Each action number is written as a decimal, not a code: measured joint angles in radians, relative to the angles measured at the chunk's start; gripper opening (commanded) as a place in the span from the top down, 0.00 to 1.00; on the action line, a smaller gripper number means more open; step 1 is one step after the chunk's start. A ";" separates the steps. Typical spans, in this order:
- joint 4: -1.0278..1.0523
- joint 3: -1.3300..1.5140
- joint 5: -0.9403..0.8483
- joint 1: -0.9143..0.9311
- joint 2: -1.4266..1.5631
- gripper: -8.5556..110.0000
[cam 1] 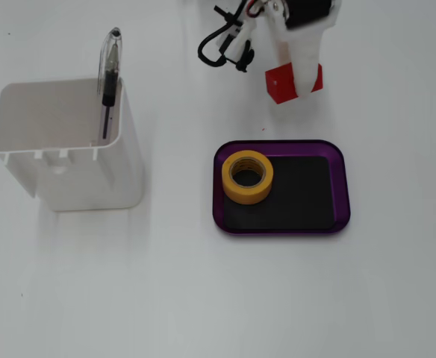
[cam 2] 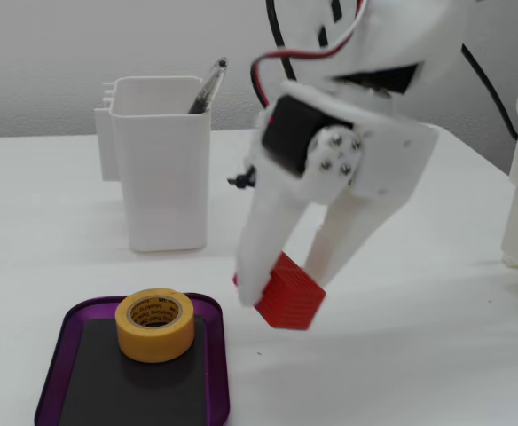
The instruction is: Pick up the cube and place it in the box.
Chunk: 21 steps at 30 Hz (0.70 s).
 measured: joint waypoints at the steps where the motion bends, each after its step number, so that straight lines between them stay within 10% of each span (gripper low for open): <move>1: 0.000 -0.032 0.000 0.020 0.000 0.93; 21: -0.048 -0.549 0.064 0.083 -0.552 0.93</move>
